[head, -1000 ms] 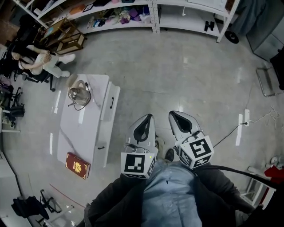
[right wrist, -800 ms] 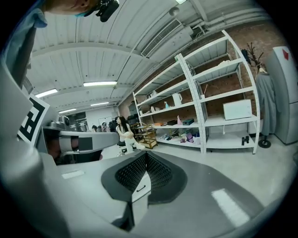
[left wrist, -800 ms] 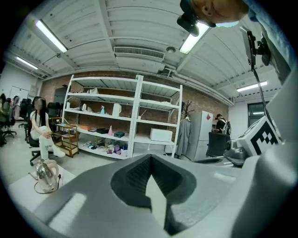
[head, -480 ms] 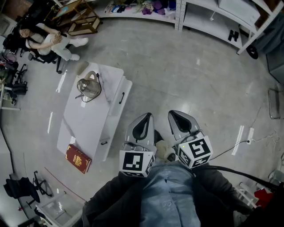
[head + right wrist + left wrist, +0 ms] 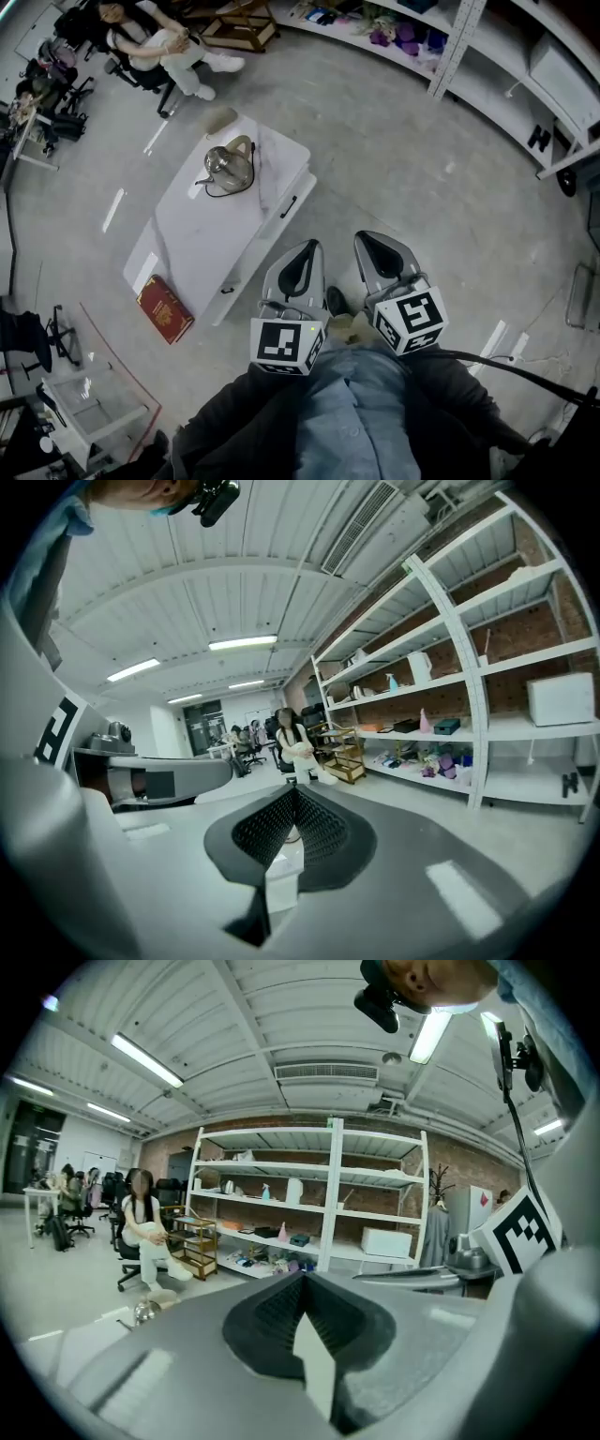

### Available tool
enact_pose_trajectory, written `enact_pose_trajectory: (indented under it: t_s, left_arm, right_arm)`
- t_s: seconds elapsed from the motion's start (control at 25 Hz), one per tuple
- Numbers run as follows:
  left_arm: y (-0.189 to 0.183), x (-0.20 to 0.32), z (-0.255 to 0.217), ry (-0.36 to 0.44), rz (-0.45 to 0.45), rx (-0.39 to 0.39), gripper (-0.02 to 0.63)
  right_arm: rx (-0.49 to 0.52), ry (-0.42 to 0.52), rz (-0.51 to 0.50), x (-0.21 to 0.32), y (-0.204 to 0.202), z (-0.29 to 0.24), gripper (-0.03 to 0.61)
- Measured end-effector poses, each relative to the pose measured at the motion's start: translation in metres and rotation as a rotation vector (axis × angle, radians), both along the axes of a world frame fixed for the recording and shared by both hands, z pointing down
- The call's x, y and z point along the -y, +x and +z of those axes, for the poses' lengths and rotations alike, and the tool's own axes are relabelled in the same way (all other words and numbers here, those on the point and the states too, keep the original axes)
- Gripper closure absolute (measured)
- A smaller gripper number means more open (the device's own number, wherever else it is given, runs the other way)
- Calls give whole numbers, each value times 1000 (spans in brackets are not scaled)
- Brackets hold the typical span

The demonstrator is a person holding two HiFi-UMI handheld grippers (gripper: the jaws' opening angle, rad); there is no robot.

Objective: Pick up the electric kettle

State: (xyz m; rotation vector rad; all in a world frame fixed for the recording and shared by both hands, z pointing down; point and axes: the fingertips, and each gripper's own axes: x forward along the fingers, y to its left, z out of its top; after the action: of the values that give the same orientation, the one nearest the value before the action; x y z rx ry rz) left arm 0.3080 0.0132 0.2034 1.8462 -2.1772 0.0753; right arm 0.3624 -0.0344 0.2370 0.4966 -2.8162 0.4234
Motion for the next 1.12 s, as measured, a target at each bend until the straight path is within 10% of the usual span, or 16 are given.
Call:
enact_pose_trajectory:
  t_s: [0.6, 1.12]
  left_arm:
    - [-122, -59, -8, -28, -457, 18, 612]
    - [-198, 28, 18, -104, -515, -39, 612]
  right_arm:
    - [34, -5, -360, -15, -143, 0, 551]
    - [2, -56, -481, 57, -238, 22, 551]
